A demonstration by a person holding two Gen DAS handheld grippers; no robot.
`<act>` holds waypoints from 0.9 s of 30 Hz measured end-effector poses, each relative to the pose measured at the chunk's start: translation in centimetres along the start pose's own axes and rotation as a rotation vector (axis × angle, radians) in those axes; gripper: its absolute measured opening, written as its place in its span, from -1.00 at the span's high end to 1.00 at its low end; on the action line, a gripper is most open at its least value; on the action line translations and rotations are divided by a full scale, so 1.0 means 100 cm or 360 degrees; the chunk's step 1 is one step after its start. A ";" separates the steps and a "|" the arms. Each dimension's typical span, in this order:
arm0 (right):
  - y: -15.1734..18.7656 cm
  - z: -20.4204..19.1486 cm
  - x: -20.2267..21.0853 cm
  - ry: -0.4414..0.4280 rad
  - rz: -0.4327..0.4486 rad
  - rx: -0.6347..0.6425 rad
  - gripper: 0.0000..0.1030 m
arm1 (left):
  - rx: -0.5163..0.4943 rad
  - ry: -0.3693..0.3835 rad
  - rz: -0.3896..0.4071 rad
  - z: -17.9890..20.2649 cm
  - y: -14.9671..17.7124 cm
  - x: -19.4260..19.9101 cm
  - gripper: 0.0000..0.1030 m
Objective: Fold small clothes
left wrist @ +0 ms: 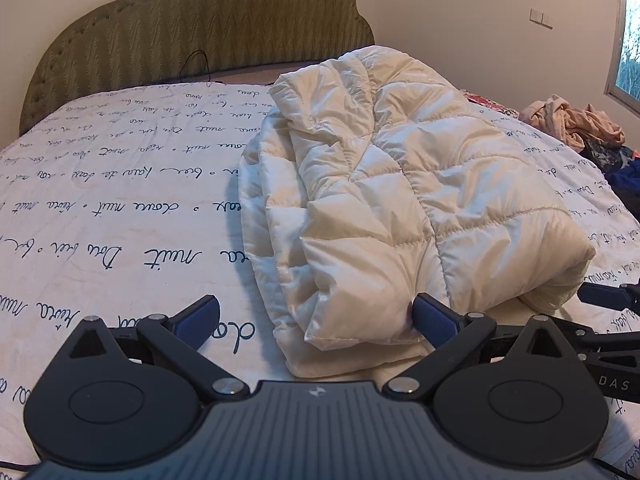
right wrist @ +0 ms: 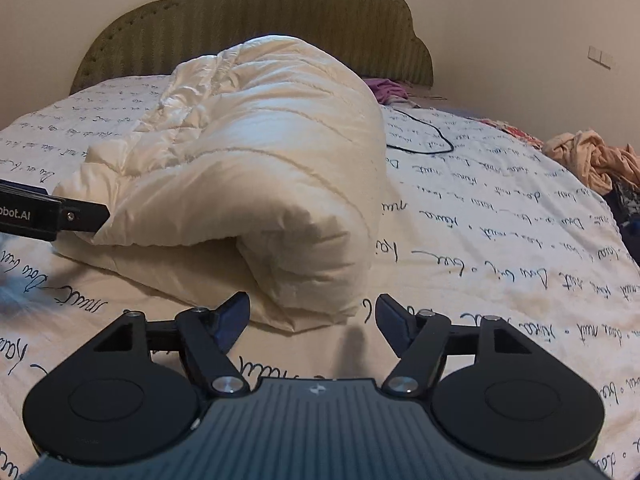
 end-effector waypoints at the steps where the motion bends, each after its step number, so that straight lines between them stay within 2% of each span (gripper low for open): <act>1: 0.001 0.000 0.002 -0.0028 -0.0005 -0.0031 -0.44 | -0.0009 -0.0007 0.0003 0.001 0.000 0.002 -1.00; 3: 0.002 -0.001 0.007 -0.0090 -0.0012 -0.0082 -0.64 | -0.0016 -0.0016 0.0004 0.003 0.001 0.004 -1.00; 5: 0.002 -0.003 0.012 -0.0096 0.0006 -0.0076 -0.69 | -0.0020 -0.0019 0.0005 0.005 0.003 0.007 -1.00; 8: 0.004 -0.006 0.019 -0.0062 0.0032 -0.0030 -0.71 | -0.0028 -0.0024 0.0001 0.009 0.007 0.010 -1.00; 15: 0.007 -0.007 0.035 -0.0156 0.0032 -0.0093 -0.72 | -0.0058 -0.0052 -0.0007 0.018 0.019 0.016 -1.00; 27: 0.012 -0.009 0.050 -0.0178 0.0045 -0.0153 -0.75 | -0.0042 -0.0067 -0.0014 0.023 0.034 0.020 -1.00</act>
Point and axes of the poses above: each gripper's, at about its wrist camera, not at the fingertips, and x roughly against the way its jaws point, z to its right, y to its underside, the point moved 9 cm from there along -x, roughly the way its jaws point, and after that the axes turned 13 degrees about y, right-handed, at the moved point
